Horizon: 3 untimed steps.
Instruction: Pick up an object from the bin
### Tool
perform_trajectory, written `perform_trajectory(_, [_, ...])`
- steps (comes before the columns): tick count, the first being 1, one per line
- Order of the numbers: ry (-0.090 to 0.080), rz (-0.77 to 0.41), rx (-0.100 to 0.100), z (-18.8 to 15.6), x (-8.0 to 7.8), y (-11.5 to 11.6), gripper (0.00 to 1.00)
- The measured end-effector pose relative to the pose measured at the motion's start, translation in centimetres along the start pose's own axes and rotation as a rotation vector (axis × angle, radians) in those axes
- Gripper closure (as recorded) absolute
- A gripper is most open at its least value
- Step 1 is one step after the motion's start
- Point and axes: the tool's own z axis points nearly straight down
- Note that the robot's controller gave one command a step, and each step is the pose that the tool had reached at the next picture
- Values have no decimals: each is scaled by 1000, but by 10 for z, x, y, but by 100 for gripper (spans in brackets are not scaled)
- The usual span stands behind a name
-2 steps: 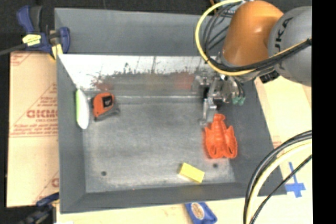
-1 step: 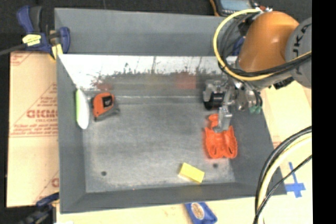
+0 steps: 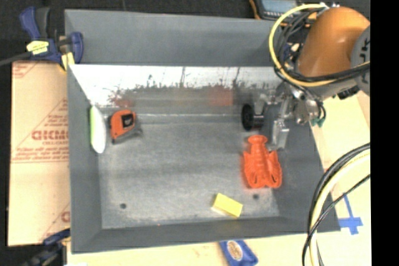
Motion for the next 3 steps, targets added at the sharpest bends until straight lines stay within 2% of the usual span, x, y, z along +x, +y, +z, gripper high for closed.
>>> perform_trajectory(1, [-5,-127,0,23,28,-4,0])
perform_trajectory(2, [-1,-484,-1,61,30,-4,0])
perform_trajectory(3, [3,142,-9,89,42,-17,100])
